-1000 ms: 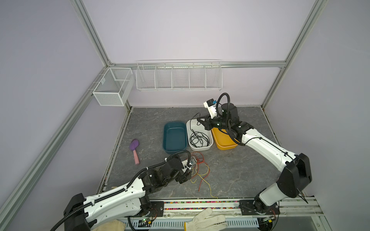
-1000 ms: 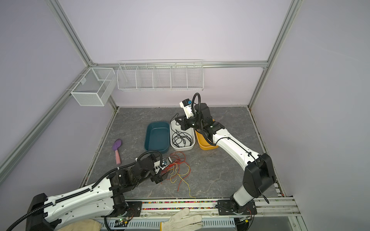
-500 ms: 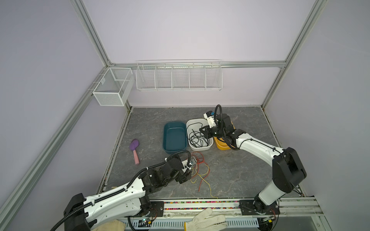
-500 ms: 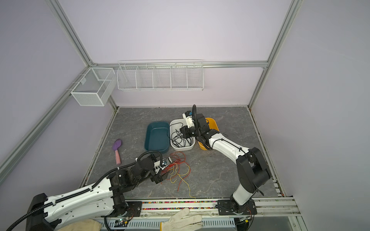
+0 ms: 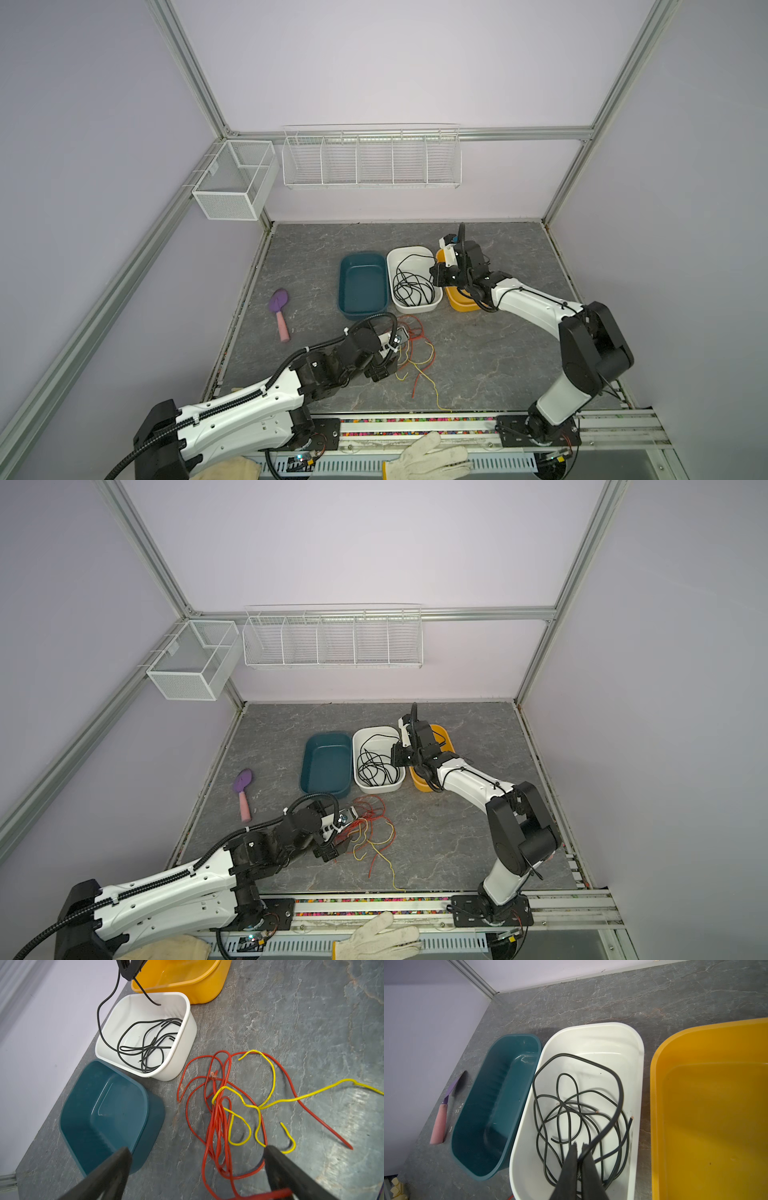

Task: Untangle the cables
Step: 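Open the right gripper to release the black wire into the white tub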

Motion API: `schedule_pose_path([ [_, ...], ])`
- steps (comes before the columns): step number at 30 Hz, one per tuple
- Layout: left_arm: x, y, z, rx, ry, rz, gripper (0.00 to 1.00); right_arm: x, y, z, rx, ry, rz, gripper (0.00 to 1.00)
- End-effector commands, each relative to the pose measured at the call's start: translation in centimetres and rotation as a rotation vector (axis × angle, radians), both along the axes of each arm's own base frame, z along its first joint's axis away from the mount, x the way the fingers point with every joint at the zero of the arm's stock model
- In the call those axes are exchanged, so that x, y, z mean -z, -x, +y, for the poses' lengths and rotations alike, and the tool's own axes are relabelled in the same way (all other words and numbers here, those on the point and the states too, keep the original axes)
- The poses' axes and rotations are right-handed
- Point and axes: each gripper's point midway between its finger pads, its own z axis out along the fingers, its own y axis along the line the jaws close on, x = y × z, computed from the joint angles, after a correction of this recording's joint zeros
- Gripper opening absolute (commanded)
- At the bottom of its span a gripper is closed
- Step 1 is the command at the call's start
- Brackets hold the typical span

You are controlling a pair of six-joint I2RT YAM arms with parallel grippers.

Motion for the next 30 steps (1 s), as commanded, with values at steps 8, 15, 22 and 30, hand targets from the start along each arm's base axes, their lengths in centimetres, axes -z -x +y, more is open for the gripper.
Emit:
schedule_pose_path([
  [8,-0.1,0.3,-0.3,0.018,0.006,0.006,0.99,3.6,1.2,2.9,-0.015,0.043,0.110,0.07],
  [15,0.0,0.4,-0.4,0.023,0.003,0.012,0.99,5.9,1.7,3.1,-0.007,0.082,0.179,0.07],
  [22,0.3,0.5,-0.4,0.027,-0.002,0.024,0.99,7.3,2.3,3.4,-0.045,0.163,0.254,0.07],
  [30,0.4,0.5,-0.4,0.029,-0.006,0.028,0.99,5.7,2.5,3.0,-0.056,0.196,0.266,0.15],
])
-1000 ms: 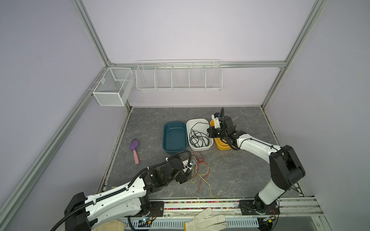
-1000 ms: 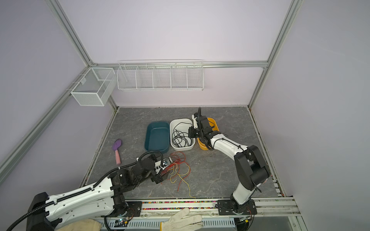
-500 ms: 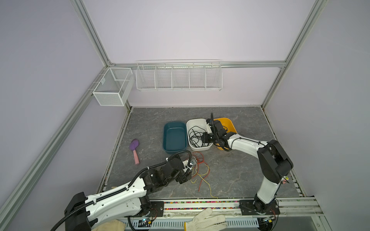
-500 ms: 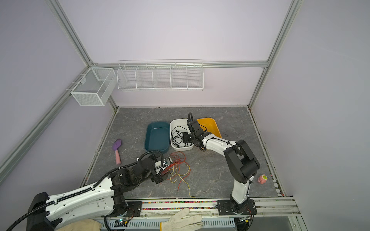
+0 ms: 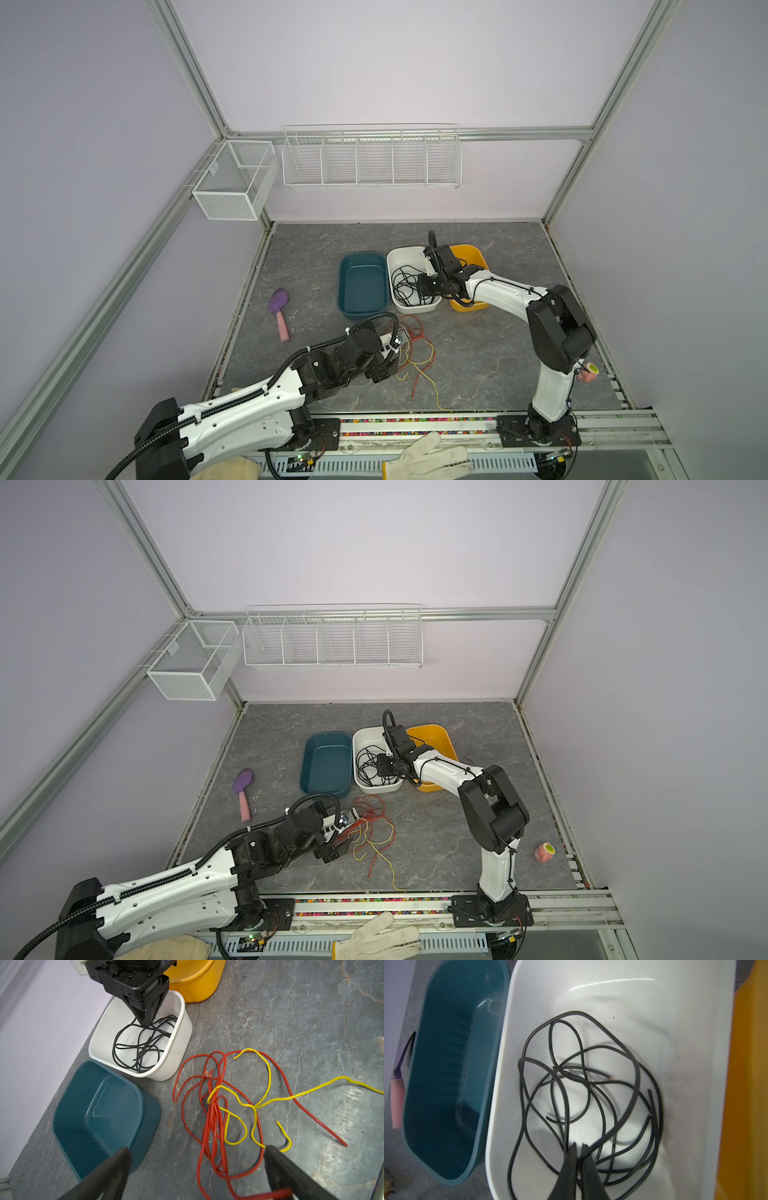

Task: Untangle the cables
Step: 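Open the right gripper to release the black wire into the white tub, then move the right gripper back to the pile and grasp a red wire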

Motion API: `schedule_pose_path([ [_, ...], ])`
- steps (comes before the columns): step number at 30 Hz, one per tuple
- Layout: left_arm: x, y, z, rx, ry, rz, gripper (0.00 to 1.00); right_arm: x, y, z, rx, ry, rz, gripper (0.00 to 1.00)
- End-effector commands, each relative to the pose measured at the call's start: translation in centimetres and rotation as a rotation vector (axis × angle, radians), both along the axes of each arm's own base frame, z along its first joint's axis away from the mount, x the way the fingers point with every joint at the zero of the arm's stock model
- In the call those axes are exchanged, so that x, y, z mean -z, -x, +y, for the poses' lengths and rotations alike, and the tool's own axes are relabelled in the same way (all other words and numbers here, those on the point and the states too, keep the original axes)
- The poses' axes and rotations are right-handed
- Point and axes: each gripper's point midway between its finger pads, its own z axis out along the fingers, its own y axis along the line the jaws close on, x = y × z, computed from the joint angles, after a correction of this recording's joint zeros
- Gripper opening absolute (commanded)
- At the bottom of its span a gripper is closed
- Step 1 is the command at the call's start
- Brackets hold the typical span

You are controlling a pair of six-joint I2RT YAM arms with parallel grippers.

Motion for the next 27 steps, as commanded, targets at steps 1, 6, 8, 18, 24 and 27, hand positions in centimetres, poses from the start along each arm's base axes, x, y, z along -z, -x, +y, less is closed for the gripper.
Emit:
schedule_pose_path([
  [1,0.1,0.3,-0.2,0.014,-0.002,0.012,0.99,-1.0,0.6,-0.4,-0.014,0.030,0.008,0.17],
  [6,0.2,0.3,-0.2,0.015,-0.005,0.016,0.99,-3.7,0.9,-0.4,-0.029,0.014,-0.023,0.34],
  [8,0.2,0.3,-0.2,0.014,-0.007,0.018,0.99,-4.7,1.1,-0.7,-0.032,0.008,-0.038,0.40],
  [18,-0.4,0.3,-0.3,0.008,0.025,0.018,0.99,-10.1,5.8,0.7,-0.191,-0.199,-0.081,0.64],
  [24,-2.2,0.6,-0.7,-0.004,0.123,0.035,0.99,-11.0,11.4,0.5,-0.310,-0.306,-0.134,0.69],
  [27,-3.5,0.7,-0.9,-0.030,0.196,0.053,0.99,-11.3,13.7,0.3,-0.345,-0.359,-0.161,0.69],
])
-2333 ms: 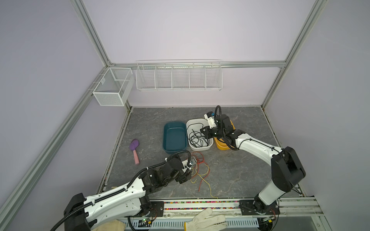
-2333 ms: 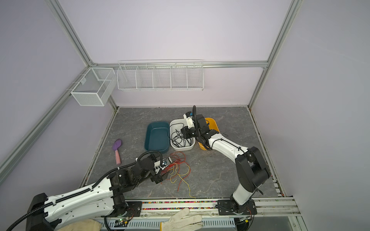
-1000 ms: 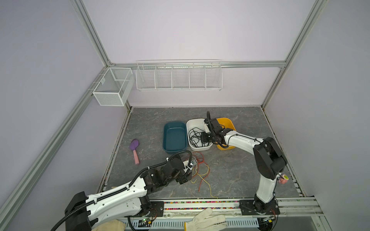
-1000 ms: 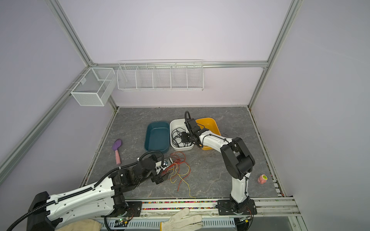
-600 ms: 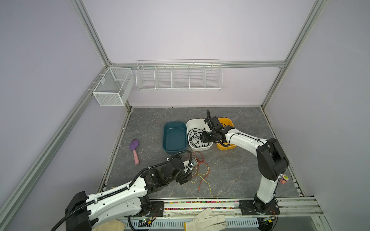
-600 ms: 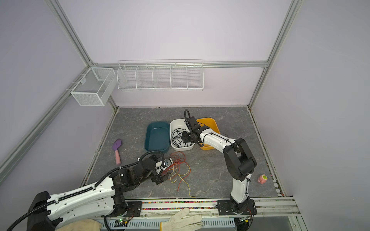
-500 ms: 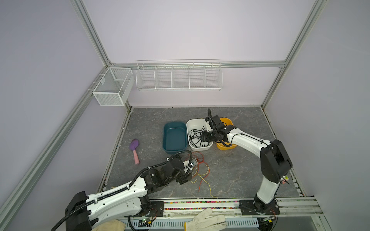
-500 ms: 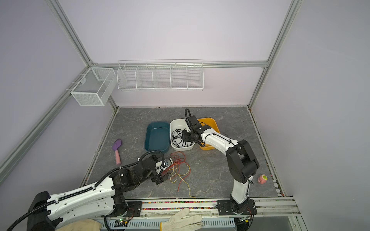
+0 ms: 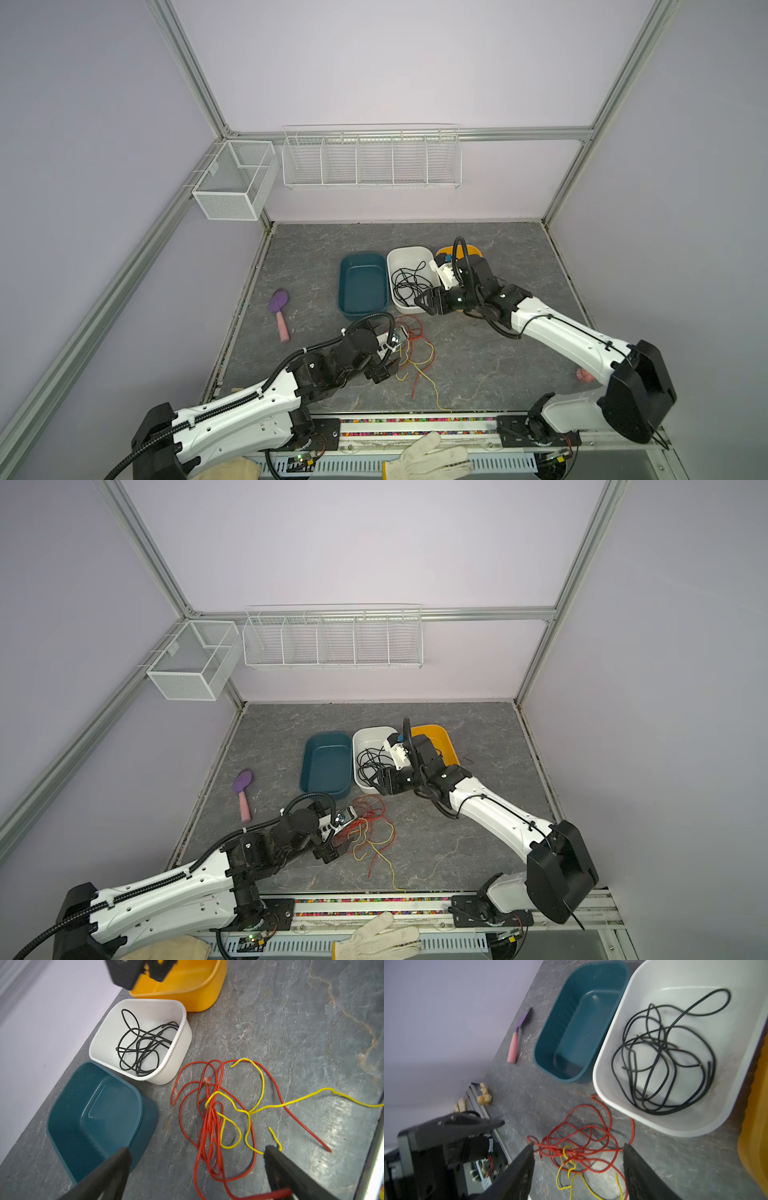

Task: Untangle the cables
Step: 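Move the right gripper back to the pile and grasp a red wire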

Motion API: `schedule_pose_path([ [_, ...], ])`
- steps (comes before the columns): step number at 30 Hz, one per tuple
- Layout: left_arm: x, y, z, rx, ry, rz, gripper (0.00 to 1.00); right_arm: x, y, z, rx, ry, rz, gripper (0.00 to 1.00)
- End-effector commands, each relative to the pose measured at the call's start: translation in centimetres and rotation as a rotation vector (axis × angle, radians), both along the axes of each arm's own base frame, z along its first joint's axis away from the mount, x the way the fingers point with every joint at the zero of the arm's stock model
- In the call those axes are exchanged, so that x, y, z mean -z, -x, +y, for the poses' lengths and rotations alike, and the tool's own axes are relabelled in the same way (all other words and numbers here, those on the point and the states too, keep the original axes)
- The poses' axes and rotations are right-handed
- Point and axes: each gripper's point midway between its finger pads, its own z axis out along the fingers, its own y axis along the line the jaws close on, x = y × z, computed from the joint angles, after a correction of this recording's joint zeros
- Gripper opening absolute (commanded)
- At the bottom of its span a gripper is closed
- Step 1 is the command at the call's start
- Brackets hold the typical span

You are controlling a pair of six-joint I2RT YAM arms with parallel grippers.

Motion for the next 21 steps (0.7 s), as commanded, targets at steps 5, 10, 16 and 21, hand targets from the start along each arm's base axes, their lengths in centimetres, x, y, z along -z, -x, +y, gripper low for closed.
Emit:
schedule_pose_path([
  [5,-4.8,-0.6,-0.1,-0.146,0.239,0.061,0.99,-0.1,5.4,0.3,-0.127,-0.128,-0.074,0.69],
  [10,-7.4,-0.7,-0.1,-0.202,0.369,0.108,0.99,0.9,8.1,0.5,-0.160,-0.145,-0.189,0.68],
  [16,-8.6,-1.0,-0.9,-0.271,0.465,0.221,0.99,0.8,11.5,2.0,-0.258,-0.134,-0.315,0.69],
  [21,-9.1,-1.0,-1.7,-0.320,0.536,0.314,0.99,0.7,13.0,3.4,-0.264,-0.127,-0.403,0.70],
])
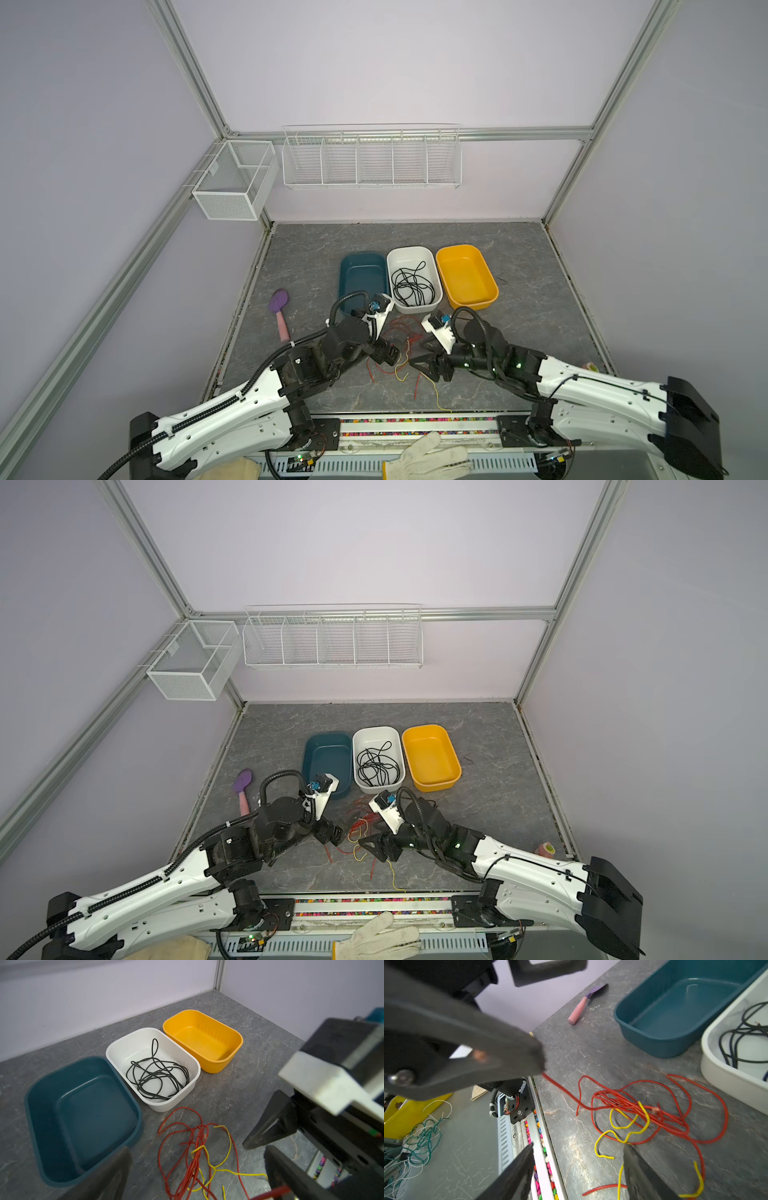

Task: Untangle the cables
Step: 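Move the right gripper back to the pile and grasp a red wire, then lift the red wire up with the right gripper while the left holds the pile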

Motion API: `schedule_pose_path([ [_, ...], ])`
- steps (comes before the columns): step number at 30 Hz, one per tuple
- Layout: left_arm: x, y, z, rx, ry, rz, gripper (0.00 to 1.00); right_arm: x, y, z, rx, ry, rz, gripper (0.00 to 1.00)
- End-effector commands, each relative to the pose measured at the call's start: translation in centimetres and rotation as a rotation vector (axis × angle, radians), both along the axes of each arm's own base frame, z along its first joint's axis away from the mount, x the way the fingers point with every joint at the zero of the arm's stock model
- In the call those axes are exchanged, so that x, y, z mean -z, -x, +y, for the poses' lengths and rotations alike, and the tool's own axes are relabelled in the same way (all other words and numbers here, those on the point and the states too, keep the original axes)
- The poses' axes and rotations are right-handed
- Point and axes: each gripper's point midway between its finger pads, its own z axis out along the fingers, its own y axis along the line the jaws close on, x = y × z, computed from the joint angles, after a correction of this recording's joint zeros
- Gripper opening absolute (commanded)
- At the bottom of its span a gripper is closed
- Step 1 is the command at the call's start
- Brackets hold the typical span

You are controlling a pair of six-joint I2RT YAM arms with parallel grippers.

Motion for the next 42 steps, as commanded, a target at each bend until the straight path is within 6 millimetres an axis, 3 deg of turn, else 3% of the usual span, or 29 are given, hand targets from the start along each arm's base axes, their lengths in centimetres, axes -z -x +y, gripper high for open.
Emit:
schedule_pose_path([
  [1,-1.1,0.2,-0.5,-0.040,0.108,0.104,0.99,-0.8,-0.5,0.7,0.056,-0.017,-0.134,0.70],
  [10,-2.5,0.4,-0.7,-0.067,0.238,0.163,0.99,-0.9,0.0,4.4,0.062,-0.028,-0.223,0.66],
  [15,-2.4,0.4,-0.4,-0.084,0.253,0.172,0.99,-0.2,-1.1,5.3,0.113,-0.026,-0.230,0.38],
  [22,-2.6,0.2,0.3,-0.108,0.267,0.157,0.99,0.0,-1.5,5.4,0.140,-0.013,-0.233,0.10],
  [24,-2.6,0.2,0.5,-0.112,0.269,0.155,0.99,0.2,-1.6,5.2,0.146,-0.002,-0.234,0.07],
  [33,-2.5,0.2,0.8,-0.128,0.288,0.167,0.99,0.6,-1.1,6.1,0.115,-0.007,-0.221,0.08],
  [35,-2.5,0.1,0.8,-0.135,0.298,0.175,0.99,0.7,-1.3,6.1,0.125,-0.006,-0.223,0.16],
  [39,-2.4,0.0,0.8,-0.150,0.319,0.191,0.99,0.8,-1.7,6.2,0.145,-0.002,-0.235,0.42],
  [42,-2.9,0.0,1.4,-0.169,0.356,0.190,0.99,0.9,-2.1,6.3,0.166,-0.001,-0.248,0.47],
])
